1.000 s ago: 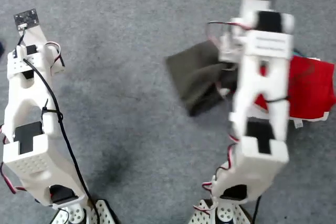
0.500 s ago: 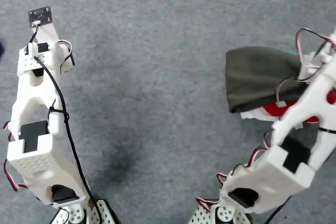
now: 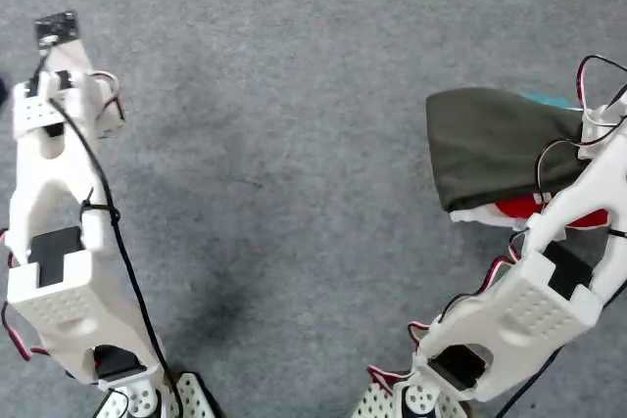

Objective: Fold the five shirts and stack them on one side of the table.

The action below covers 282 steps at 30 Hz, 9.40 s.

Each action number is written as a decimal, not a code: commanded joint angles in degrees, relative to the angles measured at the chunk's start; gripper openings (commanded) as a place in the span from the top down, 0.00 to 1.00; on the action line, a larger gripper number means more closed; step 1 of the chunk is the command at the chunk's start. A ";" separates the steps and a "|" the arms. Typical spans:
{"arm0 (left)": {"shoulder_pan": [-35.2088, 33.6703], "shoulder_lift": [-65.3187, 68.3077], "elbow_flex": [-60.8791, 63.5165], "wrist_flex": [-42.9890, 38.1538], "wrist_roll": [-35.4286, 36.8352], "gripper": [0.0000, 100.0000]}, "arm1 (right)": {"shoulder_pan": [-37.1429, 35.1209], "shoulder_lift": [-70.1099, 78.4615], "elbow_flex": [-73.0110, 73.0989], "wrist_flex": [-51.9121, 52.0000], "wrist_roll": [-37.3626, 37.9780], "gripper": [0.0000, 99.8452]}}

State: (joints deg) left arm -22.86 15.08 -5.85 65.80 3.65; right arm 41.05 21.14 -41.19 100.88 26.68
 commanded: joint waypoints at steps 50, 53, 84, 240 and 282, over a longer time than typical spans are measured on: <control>-8.84 29.63 -76.88 35.34 -22.15 0.97 | -26.81 -16.92 -2.33 0.35 -9.85 0.82; -4.00 17.14 -64.48 35.34 -20.22 0.97 | -27.96 -17.27 -2.33 0.35 -9.49 0.91; -10.33 -67.69 32.66 21.19 -42.02 0.97 | -63.03 3.65 -2.24 0.09 -18.20 0.95; 10.77 -5.10 7.78 6.07 3.69 0.79 | -52.66 -17.01 55.87 -64.26 -32.53 0.99; 13.23 2.73 11.56 2.29 9.32 0.95 | -50.90 -17.01 55.25 -64.35 -32.88 0.99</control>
State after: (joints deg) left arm -9.67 18.42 5.93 68.97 12.26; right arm -10.55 4.35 17.01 37.76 -6.29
